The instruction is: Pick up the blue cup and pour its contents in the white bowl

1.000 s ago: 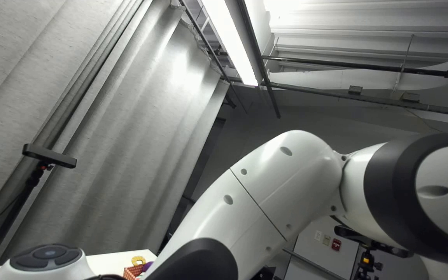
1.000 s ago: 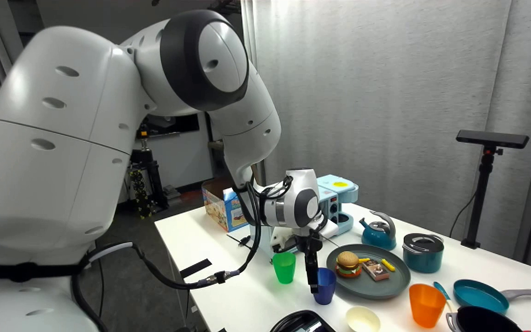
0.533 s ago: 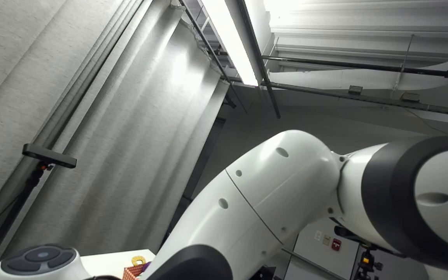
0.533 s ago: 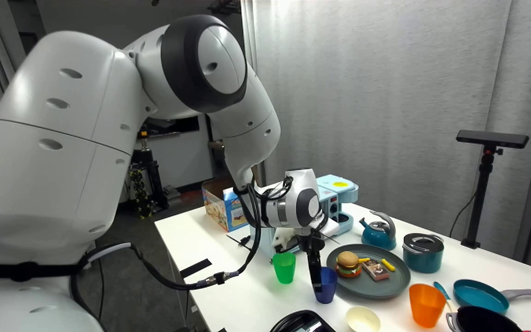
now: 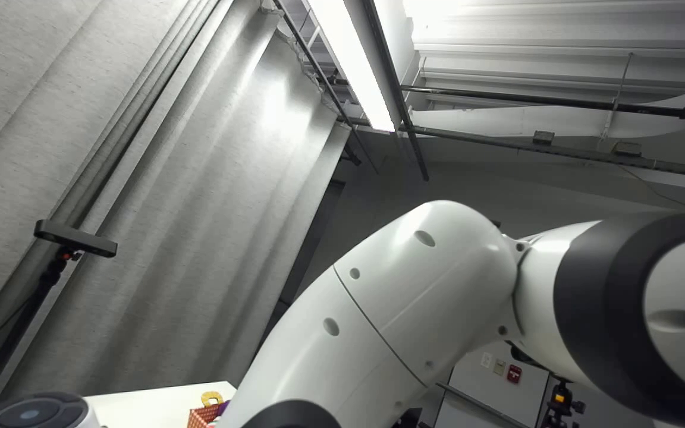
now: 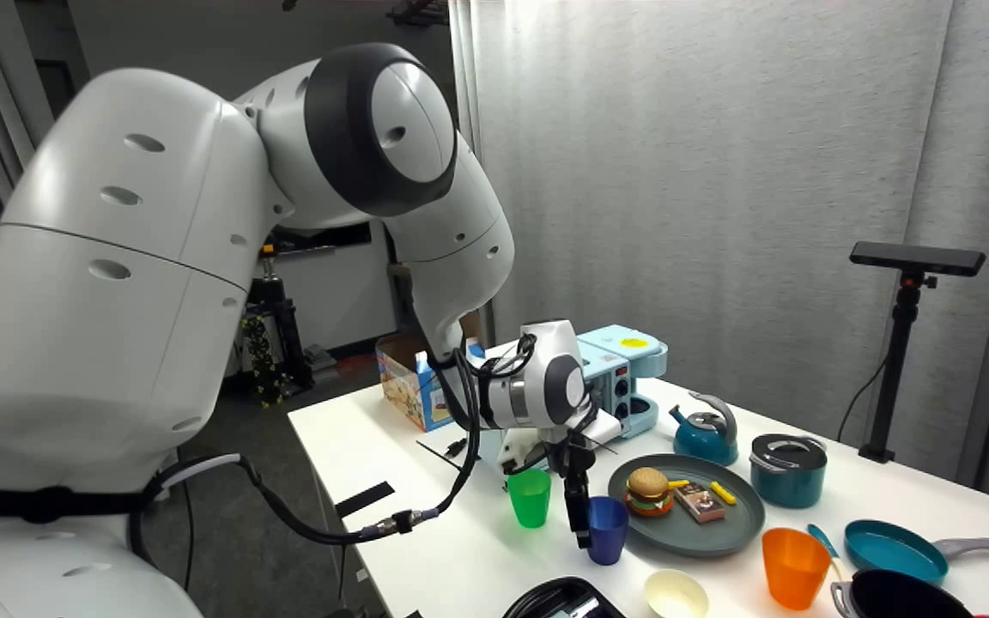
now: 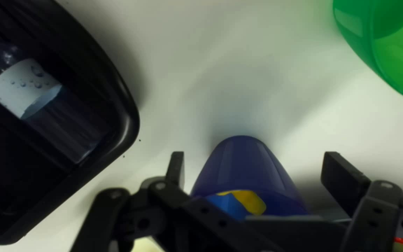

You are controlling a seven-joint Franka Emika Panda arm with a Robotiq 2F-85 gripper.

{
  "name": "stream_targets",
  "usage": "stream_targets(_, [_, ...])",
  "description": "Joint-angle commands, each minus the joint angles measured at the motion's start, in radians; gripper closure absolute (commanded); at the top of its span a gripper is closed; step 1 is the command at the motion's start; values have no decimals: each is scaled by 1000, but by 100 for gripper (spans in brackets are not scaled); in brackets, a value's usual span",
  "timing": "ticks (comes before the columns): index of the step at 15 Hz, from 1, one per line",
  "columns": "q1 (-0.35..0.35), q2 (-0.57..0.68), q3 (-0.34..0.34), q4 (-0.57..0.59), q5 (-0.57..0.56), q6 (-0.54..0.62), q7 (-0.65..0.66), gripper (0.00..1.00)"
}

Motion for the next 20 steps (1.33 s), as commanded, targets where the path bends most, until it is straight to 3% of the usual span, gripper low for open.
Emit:
stream_targets(1, [69, 18, -58, 33, -107, -31, 91, 0])
stream_targets(9, [102, 24, -65, 61, -265, -76, 170, 0])
stream_targets(20, [96, 61, -49, 89, -316, -146, 182, 0])
